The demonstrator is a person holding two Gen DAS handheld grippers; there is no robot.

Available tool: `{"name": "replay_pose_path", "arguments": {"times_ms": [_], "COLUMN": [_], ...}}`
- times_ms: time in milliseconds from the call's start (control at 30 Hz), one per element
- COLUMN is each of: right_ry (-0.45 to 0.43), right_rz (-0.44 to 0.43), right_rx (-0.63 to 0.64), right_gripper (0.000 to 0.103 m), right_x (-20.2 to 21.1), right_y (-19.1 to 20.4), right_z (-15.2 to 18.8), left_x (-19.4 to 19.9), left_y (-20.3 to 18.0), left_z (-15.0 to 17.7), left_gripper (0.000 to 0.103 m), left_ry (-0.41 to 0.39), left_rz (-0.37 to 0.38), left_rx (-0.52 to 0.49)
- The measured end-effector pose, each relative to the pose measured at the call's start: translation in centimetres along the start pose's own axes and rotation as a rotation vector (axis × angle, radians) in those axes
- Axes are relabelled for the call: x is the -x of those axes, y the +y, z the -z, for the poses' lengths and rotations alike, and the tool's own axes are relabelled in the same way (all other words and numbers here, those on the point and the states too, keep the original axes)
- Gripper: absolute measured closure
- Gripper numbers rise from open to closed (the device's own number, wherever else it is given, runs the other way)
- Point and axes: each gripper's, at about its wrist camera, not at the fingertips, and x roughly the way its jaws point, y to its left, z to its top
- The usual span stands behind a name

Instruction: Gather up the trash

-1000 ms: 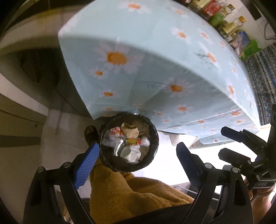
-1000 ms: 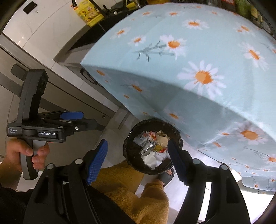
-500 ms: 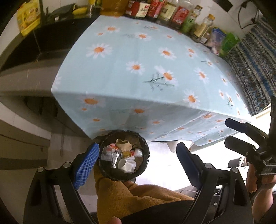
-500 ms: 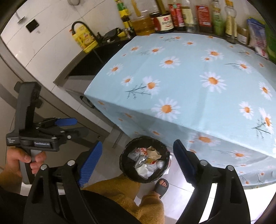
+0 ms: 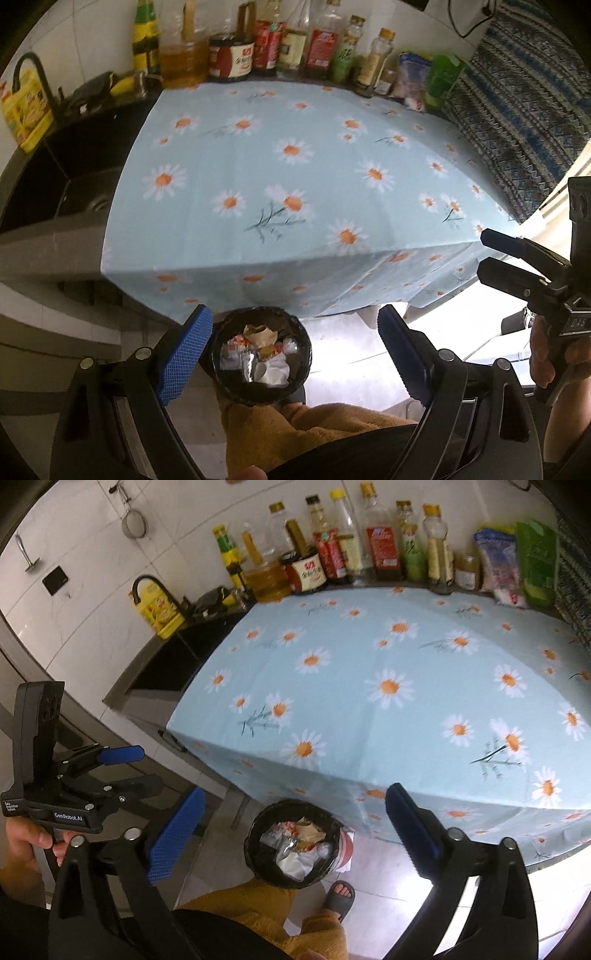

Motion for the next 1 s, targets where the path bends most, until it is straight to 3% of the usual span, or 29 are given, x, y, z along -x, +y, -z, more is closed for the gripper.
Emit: {"name": "replay_pose_path", "arguments": {"times_ms": [67,467,1000], "right_ry": [-0.018,-0.104,-0.142], "right_rz": [0.01,0.034,0.059], "right_rx": [-0.003,-0.004,0.005], "right_gripper": [0.005,0.005,0.005], "right_x": [0.8,4.4,6.0], "right_y": [-0.1,-0.1,0.2], "right_z": [-0.3,-2.3,-2.8], "left_x": [0.7,4.1,6.1], "left_y": [-0.4,-2.8,-2.7], "left_z": [-0.5,-2.7,-3.5], "left_gripper": [0.008,0.007,0.007], "left_ry": [-0.024,-0.117,-0.165], "left_rz": [0.016,0.02,-0.016], "left_rx": [-0.006,-0.067,-0.05]}}
